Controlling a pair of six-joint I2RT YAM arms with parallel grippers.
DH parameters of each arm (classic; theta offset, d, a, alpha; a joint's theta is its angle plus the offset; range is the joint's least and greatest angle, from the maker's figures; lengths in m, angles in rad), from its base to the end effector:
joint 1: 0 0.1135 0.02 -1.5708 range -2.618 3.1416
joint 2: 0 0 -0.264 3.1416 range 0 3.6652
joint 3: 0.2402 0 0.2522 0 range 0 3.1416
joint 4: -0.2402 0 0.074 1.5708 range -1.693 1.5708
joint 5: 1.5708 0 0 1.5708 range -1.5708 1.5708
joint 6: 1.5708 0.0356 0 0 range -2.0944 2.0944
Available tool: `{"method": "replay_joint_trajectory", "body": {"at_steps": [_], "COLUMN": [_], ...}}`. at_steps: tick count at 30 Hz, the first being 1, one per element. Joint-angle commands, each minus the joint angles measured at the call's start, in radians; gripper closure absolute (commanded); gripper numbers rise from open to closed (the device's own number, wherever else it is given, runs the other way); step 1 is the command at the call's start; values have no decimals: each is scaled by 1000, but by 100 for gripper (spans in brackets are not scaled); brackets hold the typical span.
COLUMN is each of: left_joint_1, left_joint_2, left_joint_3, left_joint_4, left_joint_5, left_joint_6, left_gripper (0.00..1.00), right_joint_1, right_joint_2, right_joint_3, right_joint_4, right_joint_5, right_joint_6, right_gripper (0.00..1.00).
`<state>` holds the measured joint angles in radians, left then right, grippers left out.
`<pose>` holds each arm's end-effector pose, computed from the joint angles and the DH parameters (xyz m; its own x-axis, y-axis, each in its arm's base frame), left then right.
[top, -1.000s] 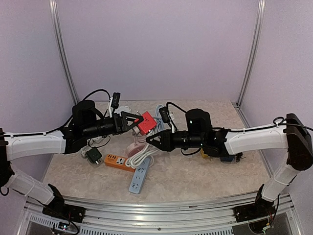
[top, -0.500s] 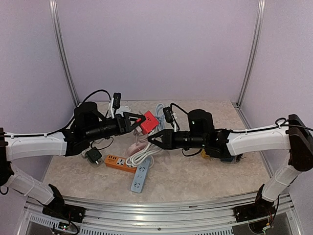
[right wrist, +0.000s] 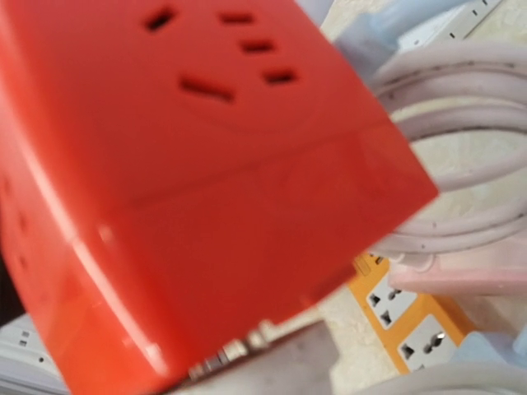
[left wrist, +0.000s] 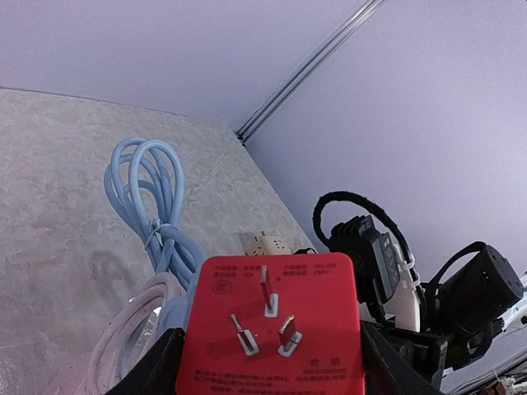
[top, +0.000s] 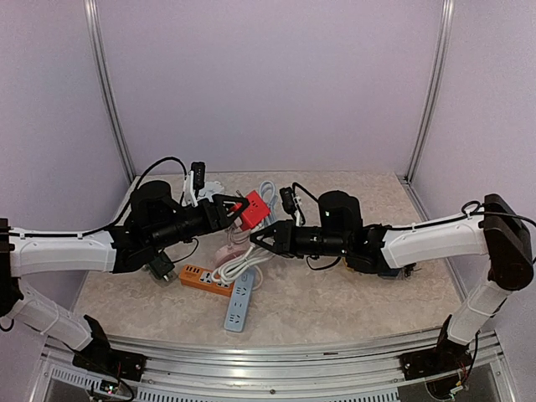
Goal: Pull the plug off the socket
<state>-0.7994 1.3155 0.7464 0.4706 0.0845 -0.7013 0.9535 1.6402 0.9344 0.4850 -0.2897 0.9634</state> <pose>0.2077 -0.2179 0.2767 -0.5511 -0.3555 -0.7549 0.5463 0.5302 -0.6484 0.2054 0.3069 0.2400 -0.8465 0.1669 -0.5055 -0.4340 0.3335 0.8369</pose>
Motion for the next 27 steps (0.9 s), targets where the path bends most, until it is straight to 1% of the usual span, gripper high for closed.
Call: {"method": "replay_joint_trajectory", "body": {"at_steps": [1, 4, 12, 17, 22, 27], "left_joint_1": [16, 48, 145, 170, 172, 170], "left_joint_2": [-55, -63, -65, -64, -58, -55], "left_joint_3": [32, 37, 77, 100, 97, 93], "left_joint_4": [65, 60, 28, -6, 4, 16], "left_joint_5": [-20, 34, 209, 245, 246, 244], "left_joint_6": [26, -6, -77, -79, -84, -86], "left_gripper": [78, 78, 78, 78, 78, 78], "right_joint_1": [-20, -15, 10, 14, 16, 16], "right_joint_2": [7, -11, -58, -100, -126, -128], "right_joint_3": [19, 0, 15, 20, 13, 11], "right_joint_4": [-16, -24, -183, -276, -296, -268], "right_joint_5": [174, 195, 268, 333, 352, 338], "right_joint_6": [8, -61, -310, -433, -470, -425], "right_gripper": [100, 100, 100, 100, 100, 100]}}
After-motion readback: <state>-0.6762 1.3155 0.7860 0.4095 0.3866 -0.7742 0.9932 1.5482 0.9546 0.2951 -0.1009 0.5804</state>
